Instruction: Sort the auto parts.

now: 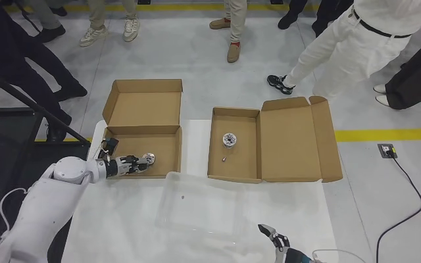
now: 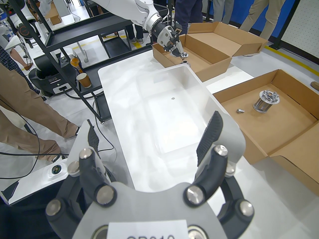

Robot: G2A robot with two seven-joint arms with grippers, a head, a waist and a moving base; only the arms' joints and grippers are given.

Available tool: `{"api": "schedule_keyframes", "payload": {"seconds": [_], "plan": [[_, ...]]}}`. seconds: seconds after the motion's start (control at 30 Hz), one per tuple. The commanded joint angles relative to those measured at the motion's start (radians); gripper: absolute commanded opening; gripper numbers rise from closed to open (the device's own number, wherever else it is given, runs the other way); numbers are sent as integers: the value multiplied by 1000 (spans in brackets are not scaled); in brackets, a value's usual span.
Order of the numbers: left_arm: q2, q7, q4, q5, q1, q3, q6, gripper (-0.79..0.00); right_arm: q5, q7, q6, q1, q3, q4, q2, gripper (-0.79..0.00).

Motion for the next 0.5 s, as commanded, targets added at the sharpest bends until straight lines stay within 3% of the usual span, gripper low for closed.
{"api": "schedule_keyframes", "payload": {"seconds": [0.0,0.47], "plan": [[-8,6,15,14,-6,4,-1,-785,0,0,0,0,0,0,0,0],[-53,-2,116,15,-27,-13,-19,-785,0,0,0,0,0,0,0,0]]}}
